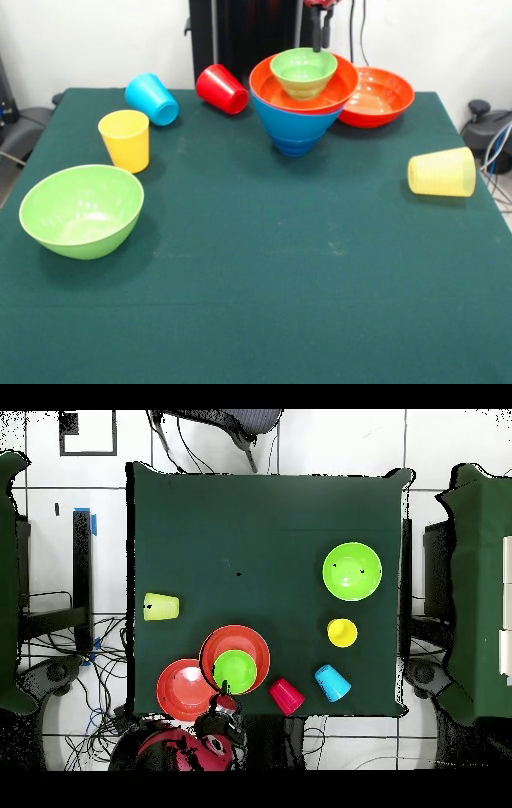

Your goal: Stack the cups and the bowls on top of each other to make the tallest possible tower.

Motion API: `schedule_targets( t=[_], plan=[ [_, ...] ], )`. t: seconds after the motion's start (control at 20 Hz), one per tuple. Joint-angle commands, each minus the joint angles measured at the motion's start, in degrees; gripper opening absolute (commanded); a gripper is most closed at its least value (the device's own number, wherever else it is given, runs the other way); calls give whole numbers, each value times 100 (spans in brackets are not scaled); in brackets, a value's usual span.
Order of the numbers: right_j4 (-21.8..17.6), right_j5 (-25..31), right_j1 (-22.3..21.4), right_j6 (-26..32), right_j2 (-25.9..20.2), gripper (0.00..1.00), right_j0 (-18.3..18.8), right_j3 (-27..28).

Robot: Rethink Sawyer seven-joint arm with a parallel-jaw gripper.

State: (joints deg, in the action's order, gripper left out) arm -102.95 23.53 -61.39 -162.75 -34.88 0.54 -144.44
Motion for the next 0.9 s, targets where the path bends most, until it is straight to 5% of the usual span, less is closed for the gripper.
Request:
schedule_targets(
  t=[0.05, 0.2, 0.6, 0.9],
  plan=[
    [-150, 637, 320, 484, 118, 100, -94, 381],
    [-64, 497, 229, 451, 82, 100, -167, 359],
    [1342, -550, -369, 1421, -424, 100, 297, -48],
    [1499, -541, -446, 1598, -671, 100, 489, -189]
  ],
)
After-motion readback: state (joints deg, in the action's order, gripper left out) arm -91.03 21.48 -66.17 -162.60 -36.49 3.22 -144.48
